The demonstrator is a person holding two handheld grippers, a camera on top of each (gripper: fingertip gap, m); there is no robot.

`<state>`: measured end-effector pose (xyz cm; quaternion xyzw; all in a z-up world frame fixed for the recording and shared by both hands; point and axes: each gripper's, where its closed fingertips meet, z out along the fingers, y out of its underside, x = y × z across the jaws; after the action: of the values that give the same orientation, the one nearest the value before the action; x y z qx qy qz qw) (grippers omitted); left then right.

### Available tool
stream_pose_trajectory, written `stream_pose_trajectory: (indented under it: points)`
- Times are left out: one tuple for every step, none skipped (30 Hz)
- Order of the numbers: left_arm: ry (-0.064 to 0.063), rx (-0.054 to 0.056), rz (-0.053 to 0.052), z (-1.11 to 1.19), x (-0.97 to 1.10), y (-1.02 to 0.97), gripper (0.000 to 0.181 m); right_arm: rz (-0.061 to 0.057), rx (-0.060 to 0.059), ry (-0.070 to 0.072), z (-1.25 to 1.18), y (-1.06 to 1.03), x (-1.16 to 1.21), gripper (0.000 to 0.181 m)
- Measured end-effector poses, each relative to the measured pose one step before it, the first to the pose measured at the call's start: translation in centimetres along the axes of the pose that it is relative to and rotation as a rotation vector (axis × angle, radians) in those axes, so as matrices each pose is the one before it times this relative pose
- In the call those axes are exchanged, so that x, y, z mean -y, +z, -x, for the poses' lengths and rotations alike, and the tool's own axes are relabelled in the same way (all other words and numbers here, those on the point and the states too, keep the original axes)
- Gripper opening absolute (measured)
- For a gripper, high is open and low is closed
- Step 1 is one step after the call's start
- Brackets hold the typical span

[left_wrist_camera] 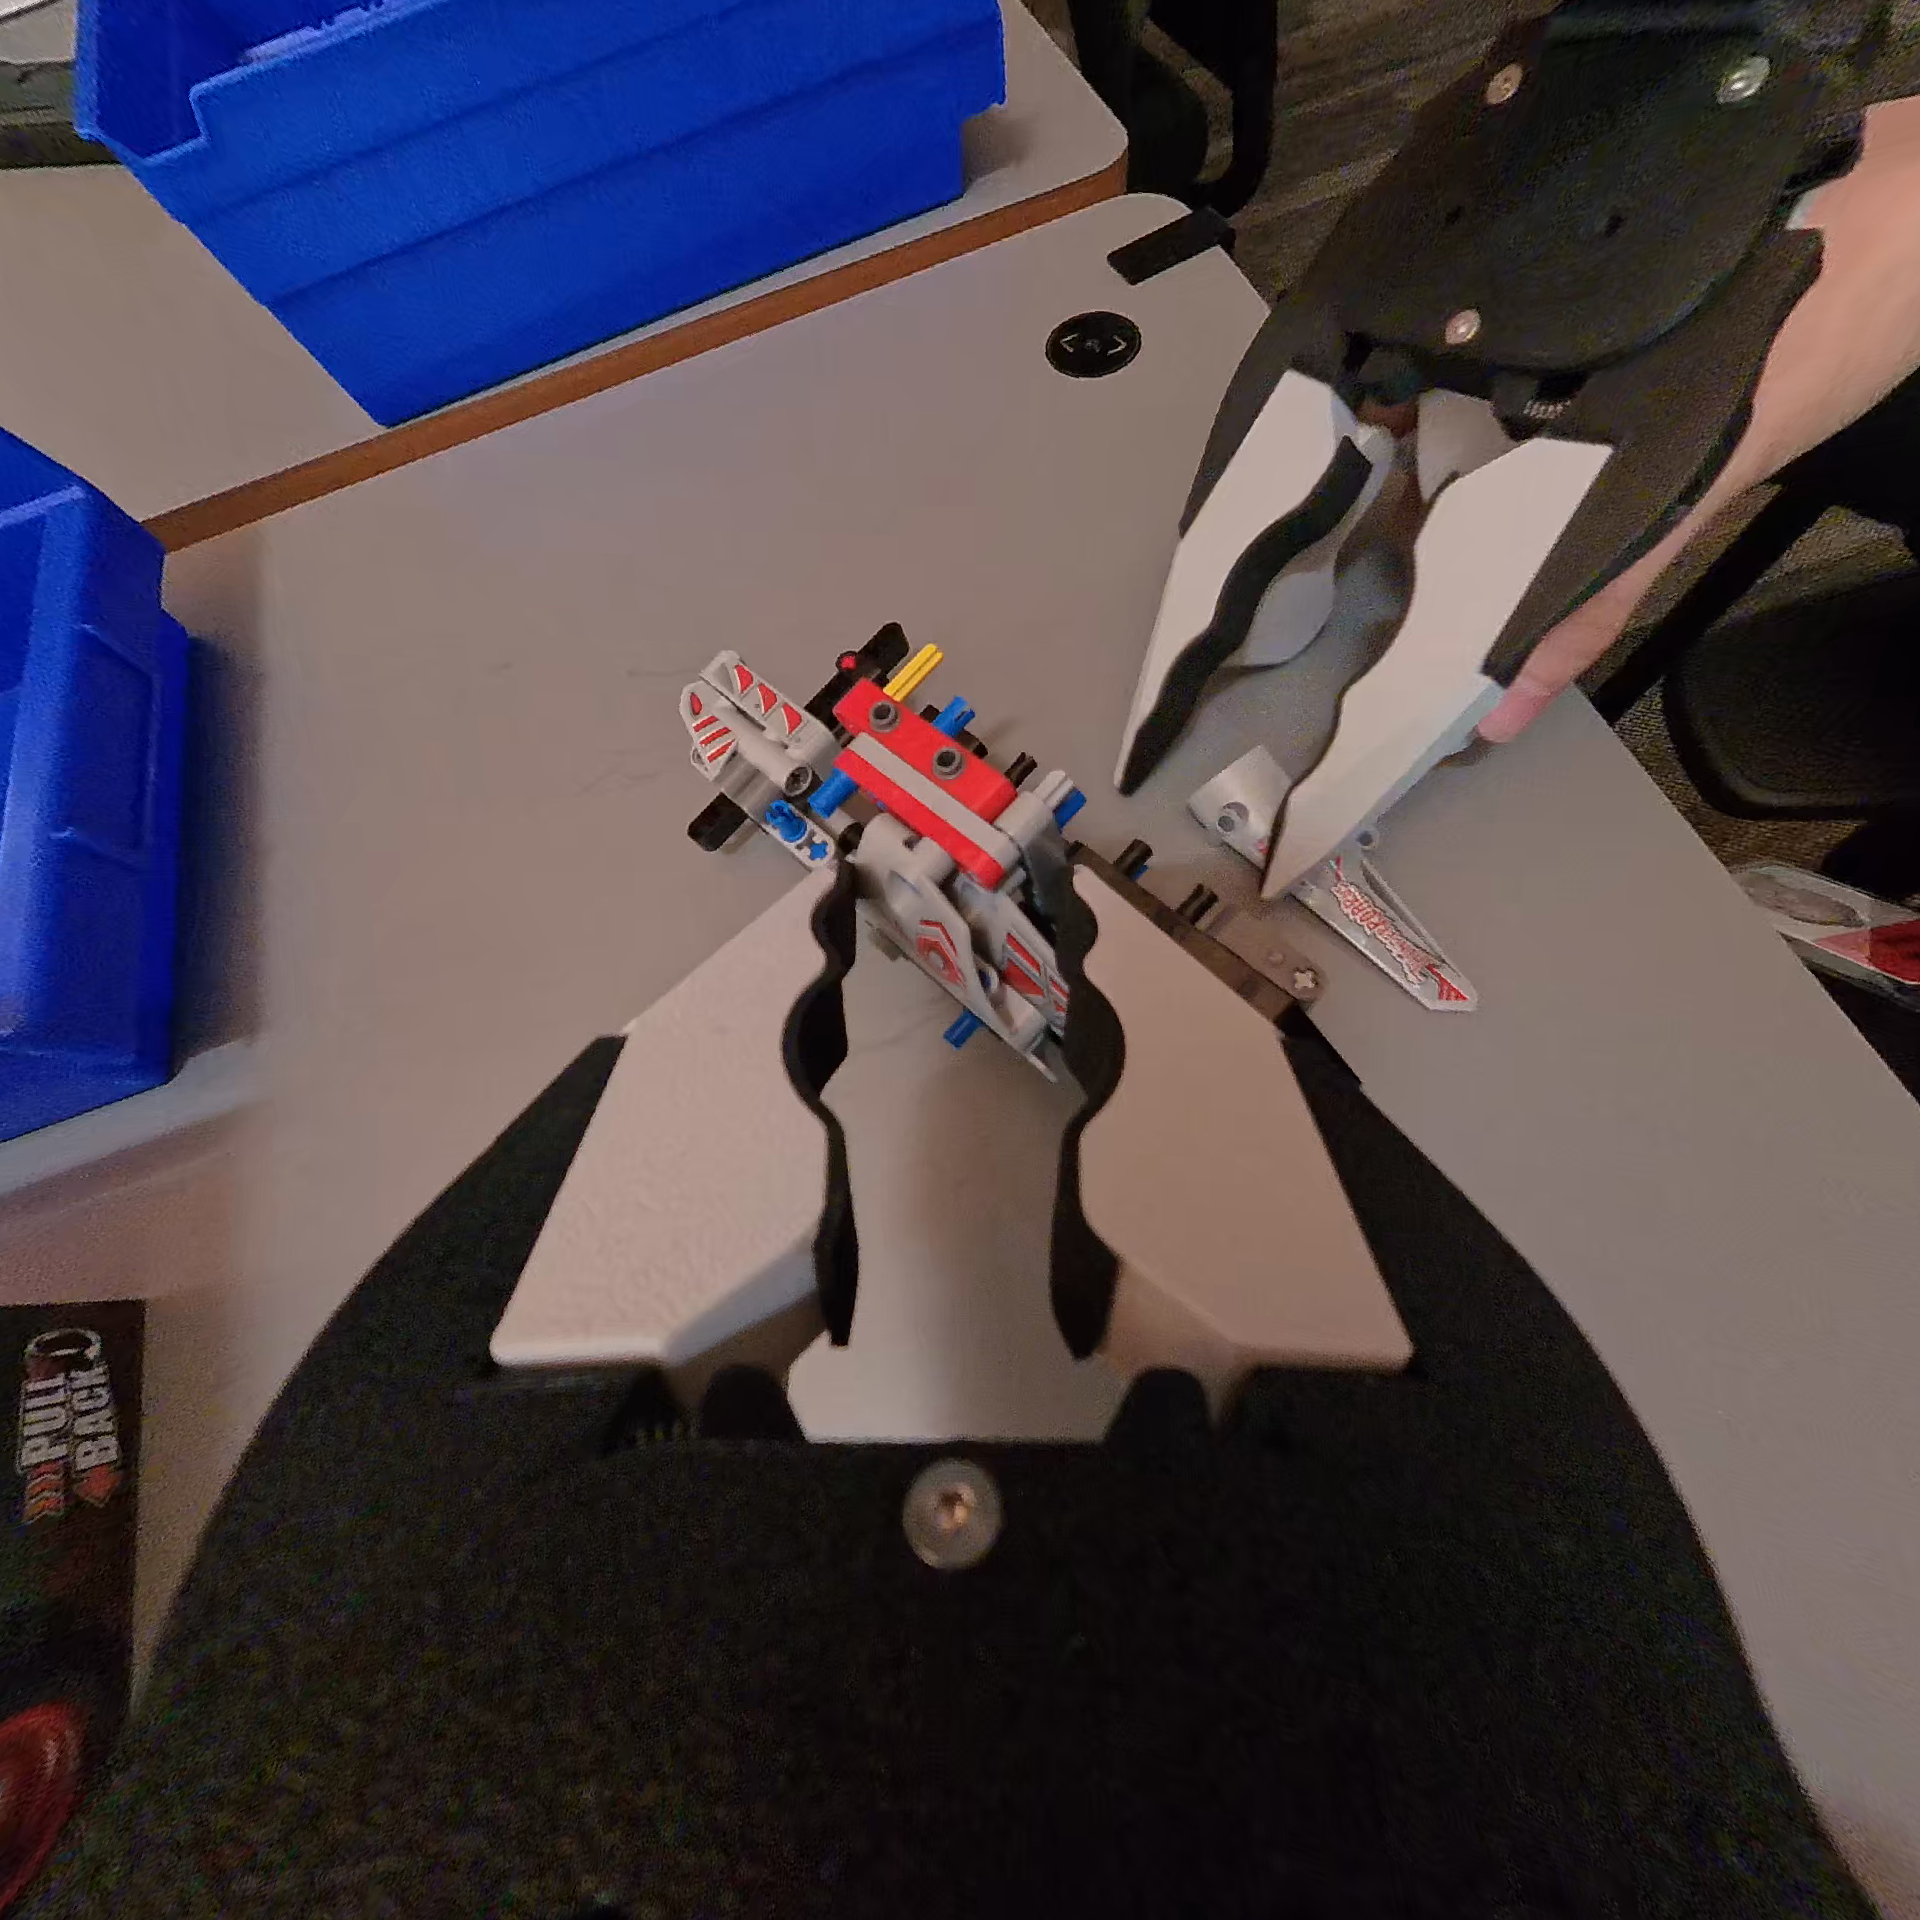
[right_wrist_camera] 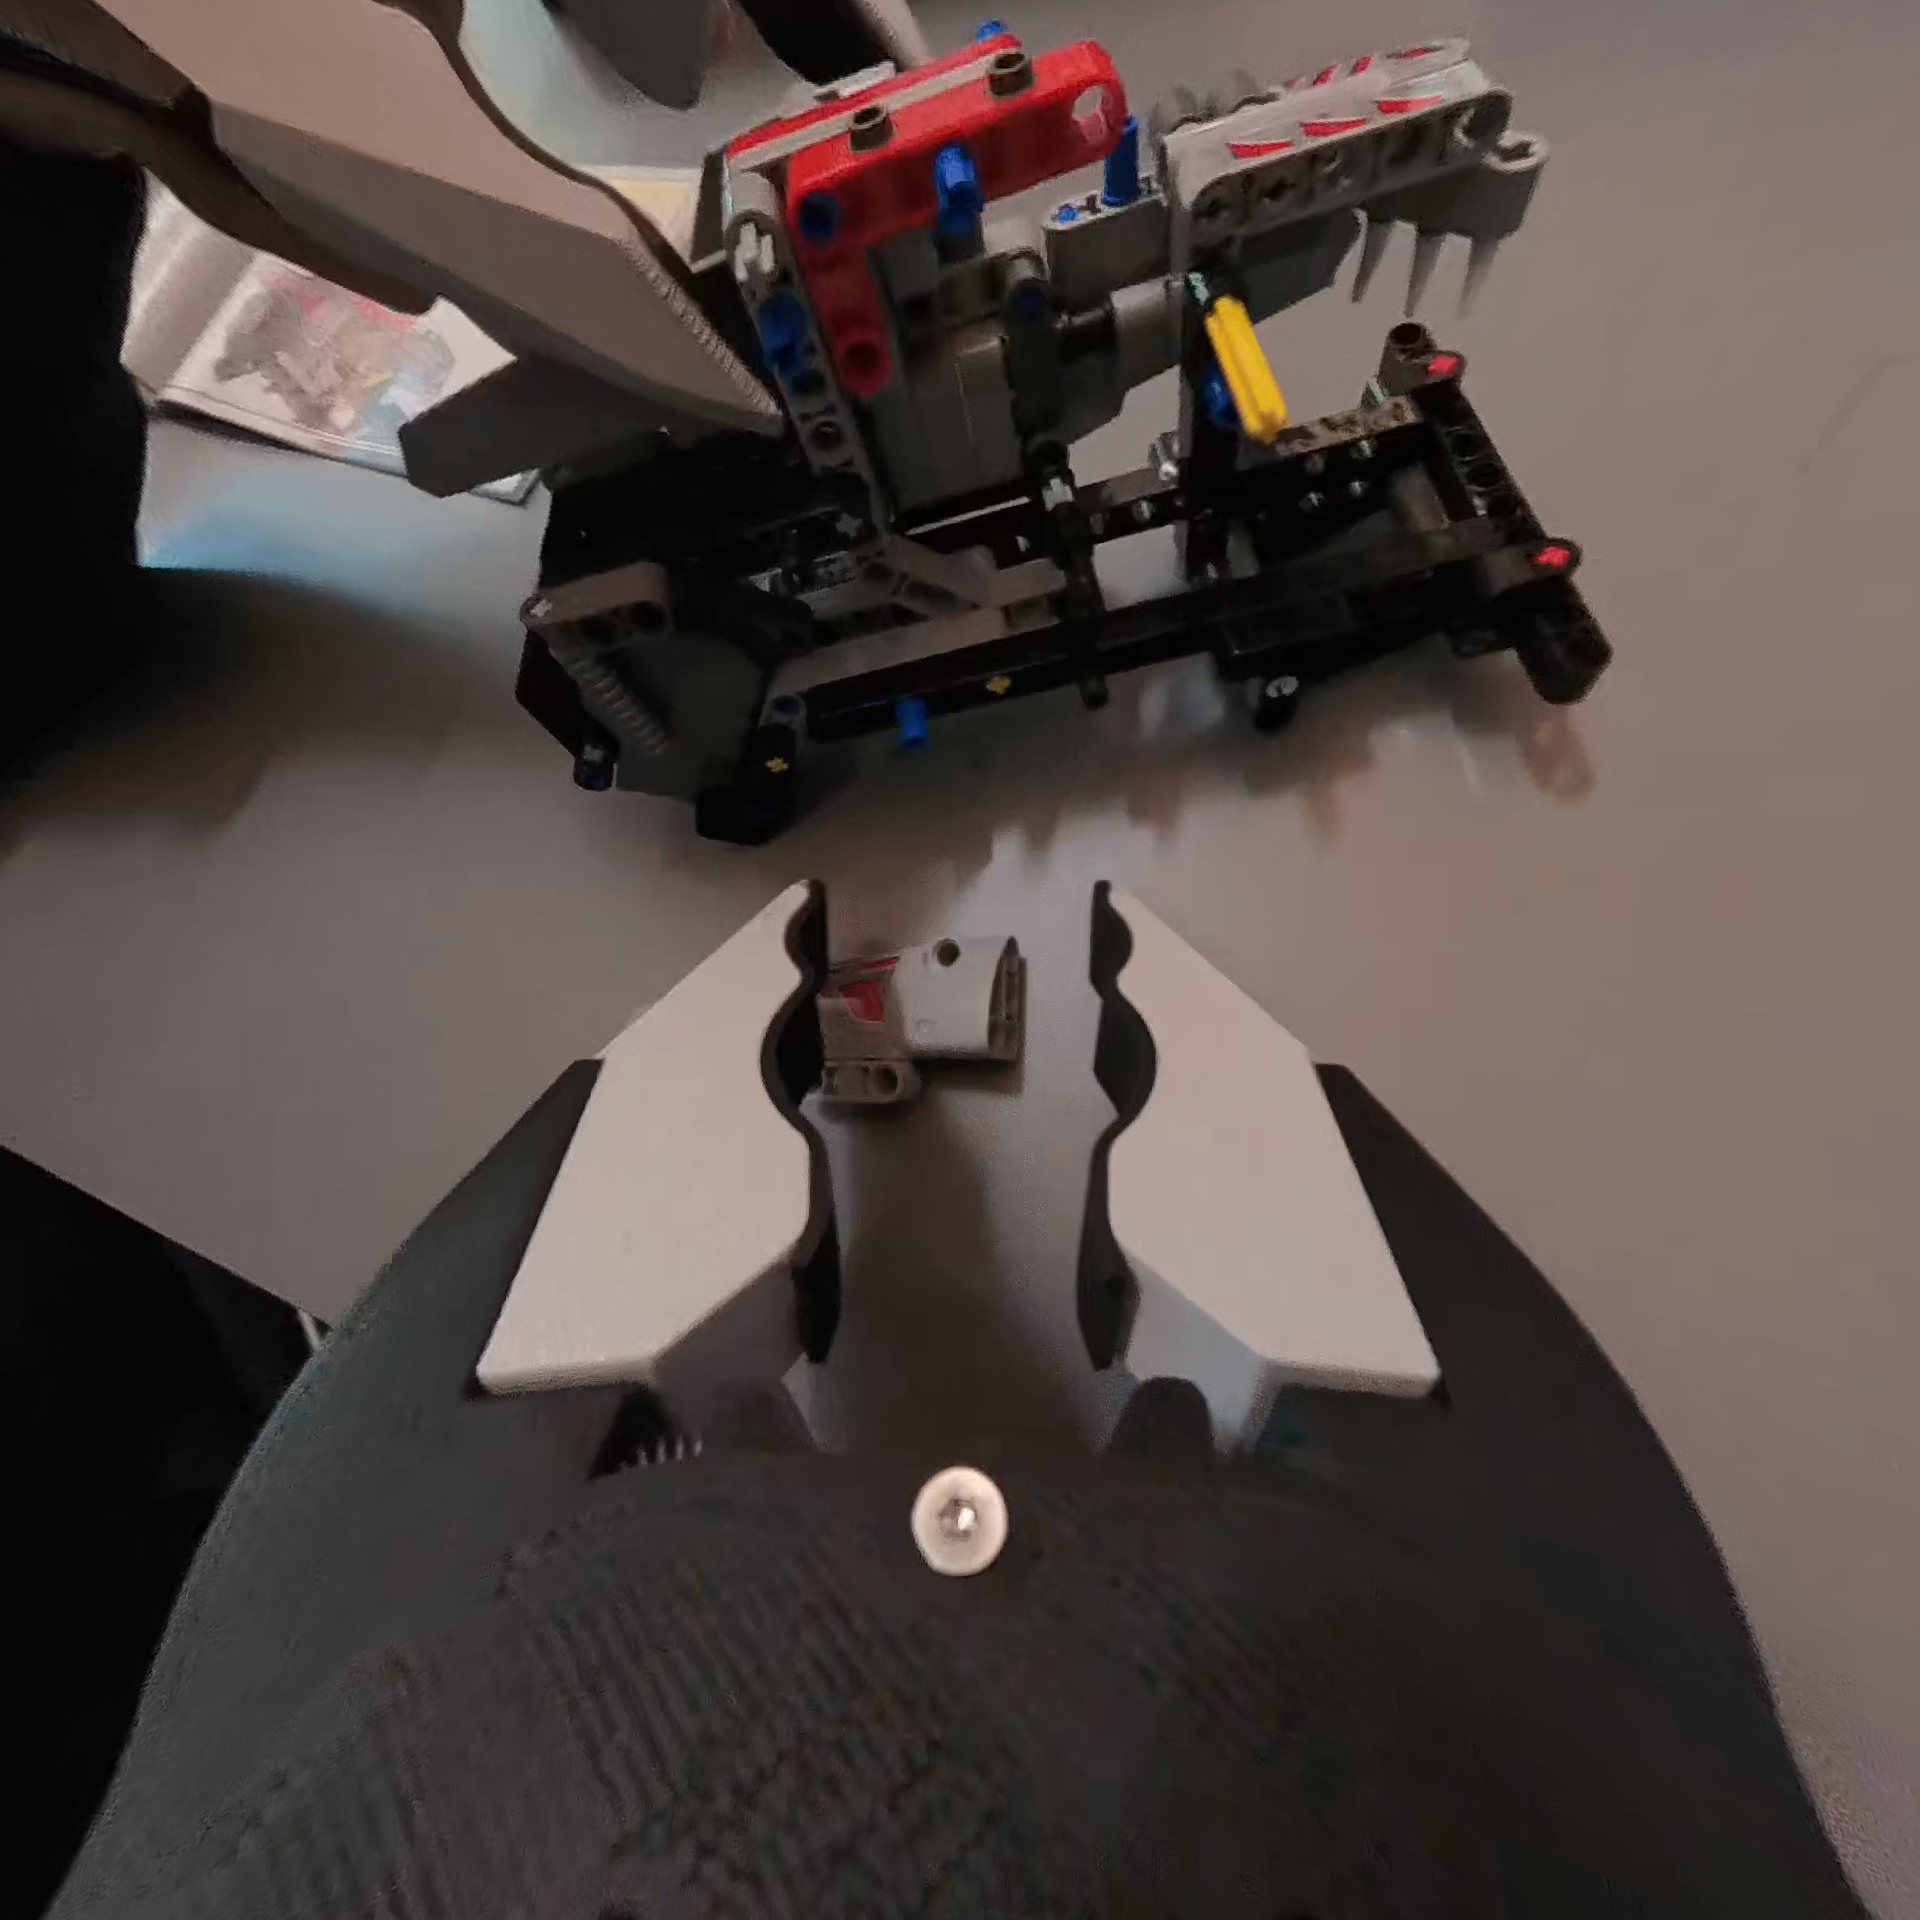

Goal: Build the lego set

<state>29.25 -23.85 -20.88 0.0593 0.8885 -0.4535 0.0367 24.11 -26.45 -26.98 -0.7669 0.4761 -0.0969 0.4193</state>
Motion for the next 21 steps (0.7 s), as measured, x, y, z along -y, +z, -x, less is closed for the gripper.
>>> stream_pose_trajectory:
  points:
    - [-0.0003,-0.0004,-0.0010,0.000,-0.001,0.005,0.036,-0.0004,-0.0203,-0.0074,-0.148,-0.261,-0.144,0.055]
    - [-0.0005,-0.0005,-0.0015,-0.004,-0.001,0.000,0.036,0.0051,-0.0147,-0.0068,0.059,-0.286,-0.287,0.063]
    - [-0.0009,-0.0005,-0.0010,0.005,0.005,-0.001,0.035,0.0071,-0.0174,-0.0105,0.183,-0.269,-0.298,0.070]
    - [-0.0006,-0.0006,-0.0004,-0.004,-0.001,-0.005,0.035,-0.0015,-0.0272,-0.0238,0.235,-0.256,-0.114,0.075]
    - [-0.0003,-0.0010,-0.0012,0.001,0.000,0.006,0.035,-0.0137,-0.0229,-0.0286,0.457,-0.220,0.061,0.079]
    - [-0.0012,-0.0014,-0.0018,0.001,0.009,-0.003,0.036,-0.0008,-0.0101,-0.0345,0.662,-0.171,-0.070,0.084]
    - [-0.0014,-0.0010,-0.0014,0.004,0.002,0.008,0.036,0.0203,-0.0142,-0.0385,0.501,-0.137,-0.253,0.088]
    - [-0.0001,-0.0003,-0.0009,-0.004,0.013,0.007,0.036,0.0334,-0.0260,-0.0397,0.173,-0.111,-0.322,0.090]
    - [0.0001,0.0001,-0.0003,-0.008,0.005,0.002,0.036,0.0361,-0.0257,-0.0427,0.022,-0.060,-0.323,0.093]
    - [0.0005,0.0006,0.0002,-0.007,0.006,0.007,0.036,0.0303,-0.0112,-0.0390,0.115,0.029,-0.268,0.097]
    - [0.0014,0.0009,0.0005,-0.006,0.008,0.012,0.036,0.0180,0.0020,-0.0237,0.169,0.109,-0.090,0.102]
    - [0.0016,0.0008,0.0007,-0.016,0.007,0.011,0.036,0.0064,0.0149,-0.0124,0.235,0.174,0.038,0.102]
    - [0.0006,0.0006,0.0006,-0.006,0.008,-0.002,0.035,0.0076,0.0200,-0.0062,0.225,0.188,-0.041,0.099]
    - [-0.0003,0.0005,0.0007,0.015,-0.012,-0.005,0.035,0.0156,0.0154,-0.0107,0.113,0.134,-0.179,0.092]
    - [-0.0007,0.0001,-0.0001,0.004,-0.011,-0.015,0.035,0.0050,0.0086,-0.0107,-0.018,0.032,-0.027,0.087]
    - [-0.0016,-0.0010,-0.0017,0.021,-0.014,-0.015,0.036,0.0036,-0.0011,-0.0096,-0.239,-0.102,-0.018,0.082]
    - [-0.0028,-0.0017,-0.0021,0.012,-0.010,-0.012,0.036,0.0131,-0.0141,-0.0052,-0.520,-0.186,-0.202,0.079]
    - [-0.0021,-0.0013,-0.0012,0.022,-0.022,-0.018,0.036,0.0117,-0.0219,0.0042,-0.708,-0.258,-0.186,0.075]
    - [-0.0006,-0.0009,-0.0003,0.012,-0.017,-0.022,0.036,0.0007,-0.0134,0.0103,-0.608,-0.213,-0.019,0.068]
    - [0.0003,-0.0008,0.0000,0.010,-0.003,0.000,0.035,-0.0080,0.0099,0.0126,-0.192,-0.109,0.107,0.057]
    - [0.0006,-0.0004,0.0002,-0.001,-0.003,-0.001,0.035,-0.0057,0.0298,0.0108,0.219,0.021,0.058,0.051]
